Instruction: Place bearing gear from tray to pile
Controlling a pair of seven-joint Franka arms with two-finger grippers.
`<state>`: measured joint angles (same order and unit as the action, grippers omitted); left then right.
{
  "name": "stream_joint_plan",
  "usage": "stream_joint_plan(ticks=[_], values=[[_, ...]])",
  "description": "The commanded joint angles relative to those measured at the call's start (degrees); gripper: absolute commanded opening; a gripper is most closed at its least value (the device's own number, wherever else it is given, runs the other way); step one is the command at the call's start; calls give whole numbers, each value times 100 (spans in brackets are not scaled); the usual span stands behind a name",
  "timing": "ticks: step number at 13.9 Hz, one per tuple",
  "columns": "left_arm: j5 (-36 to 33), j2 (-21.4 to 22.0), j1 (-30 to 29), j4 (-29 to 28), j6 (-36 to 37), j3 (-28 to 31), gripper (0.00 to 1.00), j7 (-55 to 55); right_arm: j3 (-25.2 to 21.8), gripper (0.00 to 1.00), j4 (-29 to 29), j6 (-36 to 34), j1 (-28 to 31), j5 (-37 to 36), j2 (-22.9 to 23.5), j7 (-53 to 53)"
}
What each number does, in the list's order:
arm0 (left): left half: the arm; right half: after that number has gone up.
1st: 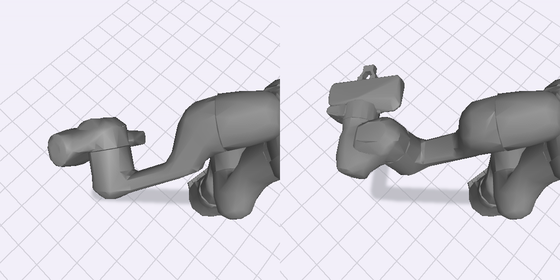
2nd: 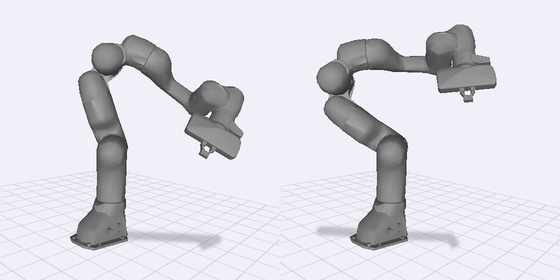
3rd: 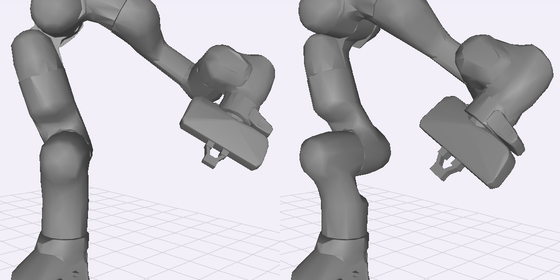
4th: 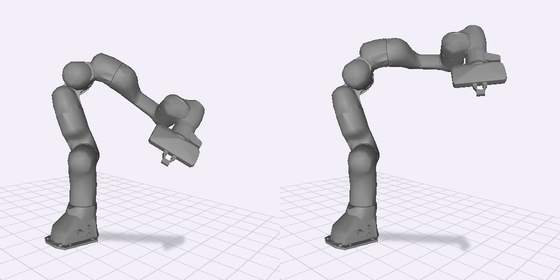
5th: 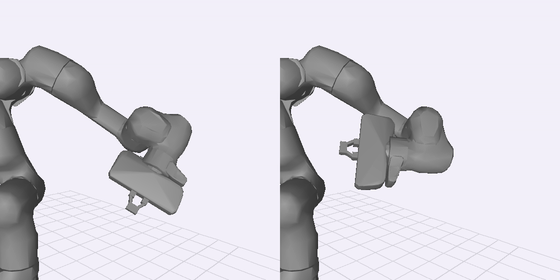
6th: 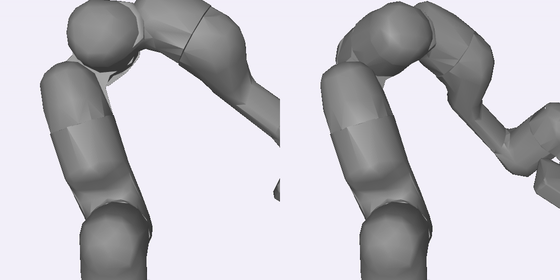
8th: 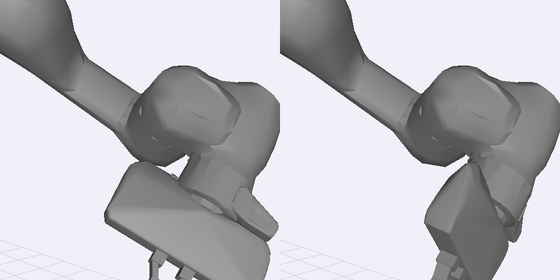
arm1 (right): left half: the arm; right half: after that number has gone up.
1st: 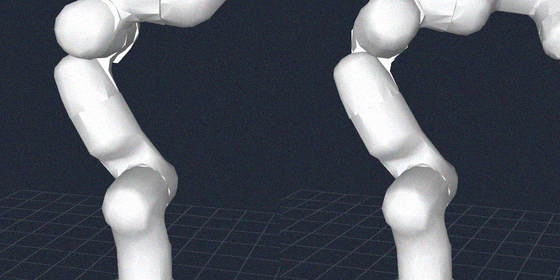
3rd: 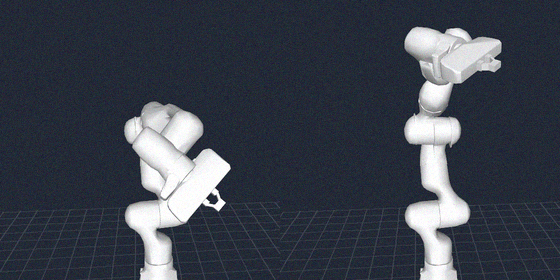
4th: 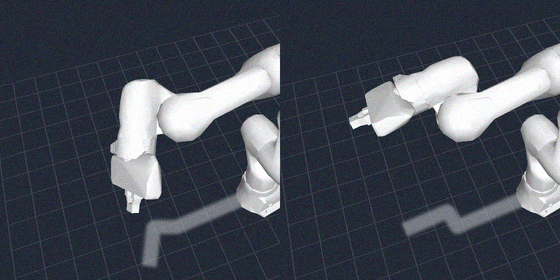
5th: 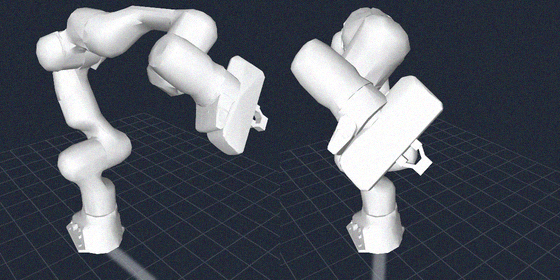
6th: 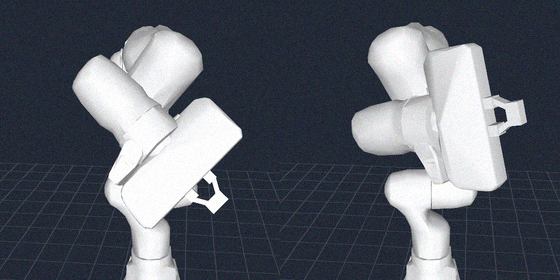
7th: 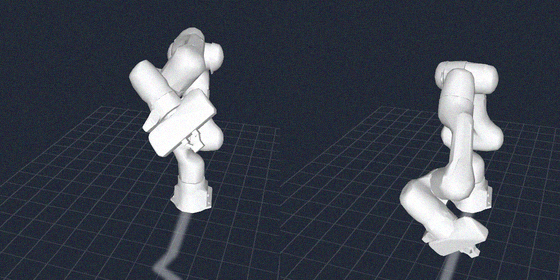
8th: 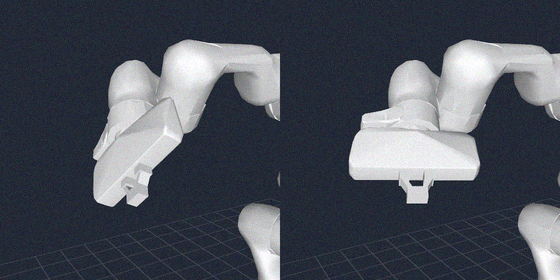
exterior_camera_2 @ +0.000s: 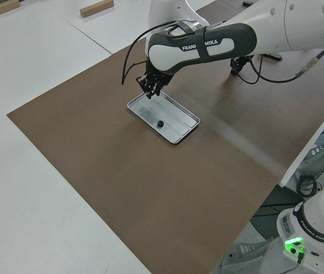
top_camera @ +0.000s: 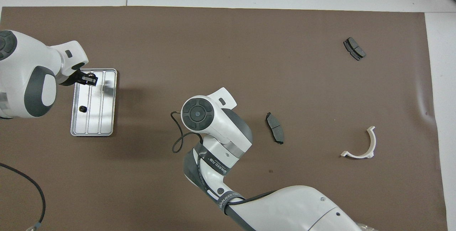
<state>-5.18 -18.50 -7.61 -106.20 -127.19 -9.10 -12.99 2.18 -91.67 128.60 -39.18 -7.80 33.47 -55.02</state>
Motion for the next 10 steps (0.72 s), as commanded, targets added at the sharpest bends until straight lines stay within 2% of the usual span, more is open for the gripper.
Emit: stream_joint_plan(ticks=[1,3,5,7,10], values=[[8,110,390,108,325,31,1,864,81,0,-9,-142,339,42,-217,-80],[8,110,969,196,537,31,1,1987,98,0,-184,-246,603,68,-489,235],[69,136,1541,188,599,31,3,3113,90,0,-657,-309,1016,461,-954,1137],[166,136,2217,126,599,31,8,4220,90,0,-1149,-309,1490,639,-1341,2017],[166,40,2930,65,494,31,13,5199,81,0,-1573,-291,2009,639,-1580,2907]])
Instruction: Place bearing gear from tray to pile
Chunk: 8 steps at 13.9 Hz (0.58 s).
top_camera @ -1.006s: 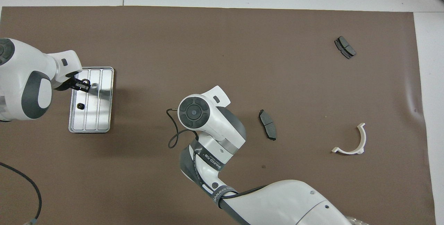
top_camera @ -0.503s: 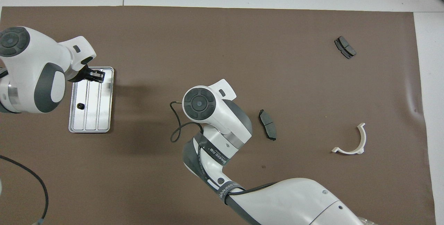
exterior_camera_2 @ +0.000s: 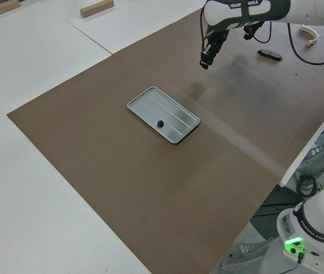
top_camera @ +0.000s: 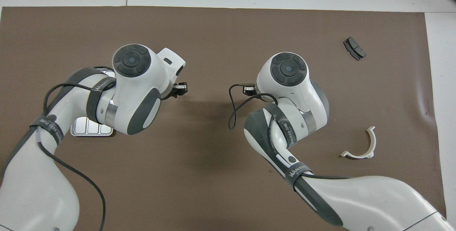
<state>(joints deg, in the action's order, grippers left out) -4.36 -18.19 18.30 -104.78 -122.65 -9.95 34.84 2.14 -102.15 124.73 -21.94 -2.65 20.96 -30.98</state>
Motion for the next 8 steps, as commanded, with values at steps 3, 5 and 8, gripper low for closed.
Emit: stream_joint_plan(ticks=[3,5,8], values=[[84,8,630,-436,-521,116,16,708,85,0,-639,209,865,124,-329,1214],[93,26,718,-683,-856,107,29,717,85,0,-797,462,1305,124,-329,1760],[145,26,745,-675,-927,107,71,709,85,0,-842,587,1780,124,-303,2095]])
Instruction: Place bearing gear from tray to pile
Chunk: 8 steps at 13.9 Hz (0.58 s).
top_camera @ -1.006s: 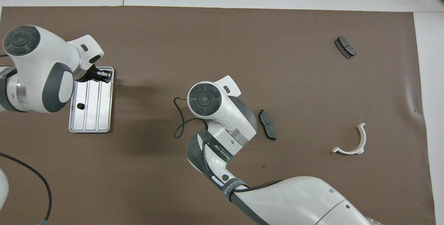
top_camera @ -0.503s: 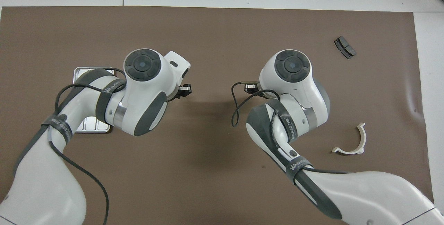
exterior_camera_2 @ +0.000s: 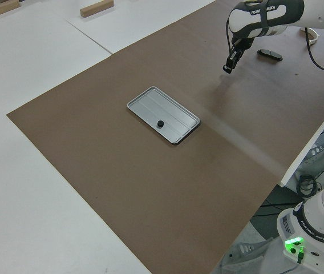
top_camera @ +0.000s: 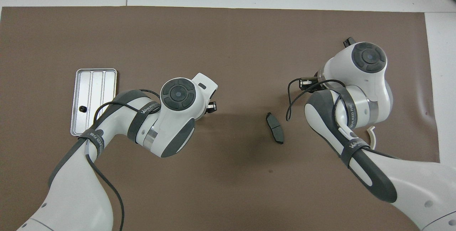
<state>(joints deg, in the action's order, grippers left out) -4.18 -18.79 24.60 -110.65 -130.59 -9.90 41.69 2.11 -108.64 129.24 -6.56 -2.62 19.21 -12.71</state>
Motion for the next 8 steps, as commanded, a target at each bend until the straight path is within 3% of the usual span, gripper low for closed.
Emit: stream_joint_plan(ticks=[1,4,7,8], values=[[128,77,123,-53,-107,102,80,14,88,0,-192,163,408,122,-93,399],[128,7,-8,201,-10,146,85,-73,88,0,-184,391,708,122,30,673],[128,77,-621,395,156,129,84,-633,88,4,-201,409,989,122,92,682],[128,95,-858,448,331,120,84,-897,88,16,-201,409,1025,122,101,673]])
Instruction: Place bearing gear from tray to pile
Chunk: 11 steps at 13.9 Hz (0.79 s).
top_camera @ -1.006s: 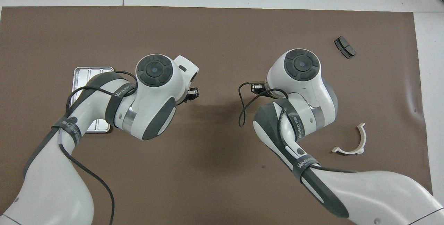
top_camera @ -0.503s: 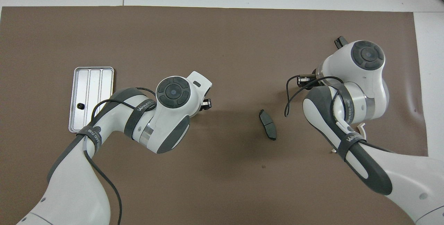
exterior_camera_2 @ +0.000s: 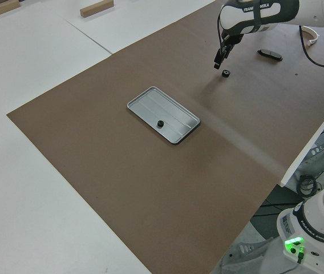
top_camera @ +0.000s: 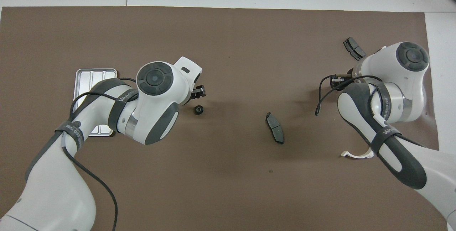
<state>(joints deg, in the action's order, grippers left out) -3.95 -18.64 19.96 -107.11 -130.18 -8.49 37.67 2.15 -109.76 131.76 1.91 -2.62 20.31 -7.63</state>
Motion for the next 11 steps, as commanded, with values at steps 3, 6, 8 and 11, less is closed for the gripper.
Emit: stream_joint_plan(ticks=[3,6,8,11], values=[[105,228,-1123,174,757,-21,84,-1680,83,100,-55,140,109,122,-1,112],[114,299,-1889,68,977,-12,84,-3235,188,100,-19,52,-5,122,-89,-36],[114,360,-2363,-63,1047,-4,84,-4105,233,100,7,34,-373,122,-132,-570],[114,440,-2918,-415,960,14,83,-5188,303,100,68,78,-883,139,-124,-1476]])
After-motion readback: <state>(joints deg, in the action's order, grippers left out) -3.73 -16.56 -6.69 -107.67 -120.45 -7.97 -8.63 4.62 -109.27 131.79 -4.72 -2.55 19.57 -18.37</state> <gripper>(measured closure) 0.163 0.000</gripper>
